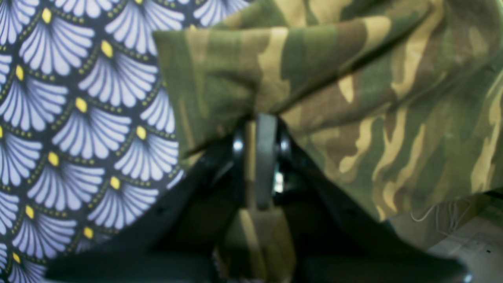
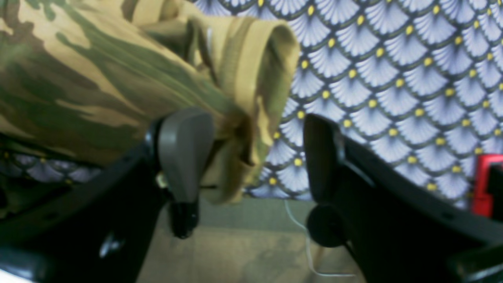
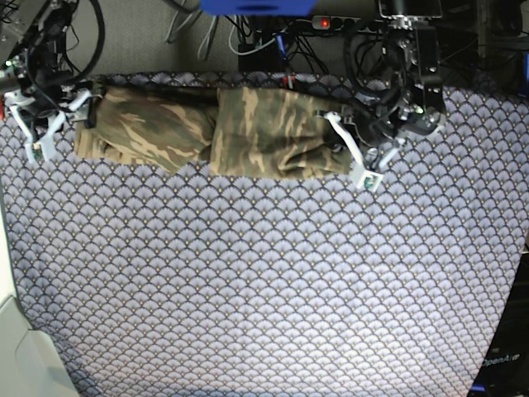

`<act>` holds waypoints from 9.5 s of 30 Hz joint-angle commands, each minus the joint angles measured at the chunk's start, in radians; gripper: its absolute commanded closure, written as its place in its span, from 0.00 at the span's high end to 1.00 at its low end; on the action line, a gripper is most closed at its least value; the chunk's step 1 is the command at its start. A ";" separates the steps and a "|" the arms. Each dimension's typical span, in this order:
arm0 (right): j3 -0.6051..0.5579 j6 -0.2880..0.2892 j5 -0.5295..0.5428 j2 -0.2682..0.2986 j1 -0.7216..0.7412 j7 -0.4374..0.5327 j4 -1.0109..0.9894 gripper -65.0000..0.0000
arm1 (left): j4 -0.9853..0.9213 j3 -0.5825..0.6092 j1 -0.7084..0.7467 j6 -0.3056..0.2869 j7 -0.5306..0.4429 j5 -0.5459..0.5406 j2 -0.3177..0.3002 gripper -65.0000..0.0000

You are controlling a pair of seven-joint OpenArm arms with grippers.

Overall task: Fold the T-shirt properly
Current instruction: 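Grasp the strip's other end with the right gripper, left gripper holding its end, then pull the strip's end with the right gripper, rolling it toward the middle, then fold the strip's end with the right gripper over onto the left gripper's end, then release the bundle with both grippers and lift the left gripper away, then grasp the bundle's edge with the right gripper and lift it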

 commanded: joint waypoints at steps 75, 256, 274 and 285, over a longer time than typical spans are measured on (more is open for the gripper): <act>-0.293 0.003 0.014 -0.130 0.084 -0.105 0.081 0.00 | 0.013 -0.004 -0.010 0.004 0.019 0.014 -0.002 0.06; -0.927 0.003 -0.003 0.086 0.346 0.685 -0.553 0.00 | 0.122 -0.197 0.137 0.005 0.138 0.014 0.069 0.01; -0.938 0.003 -0.003 0.119 0.068 0.685 -0.373 0.00 | -0.128 -0.205 -0.161 0.005 -0.003 0.014 0.101 0.01; -0.938 0.003 0.004 0.185 -0.013 0.685 -0.244 0.00 | -0.077 -0.274 -0.349 0.005 0.049 0.011 0.075 0.01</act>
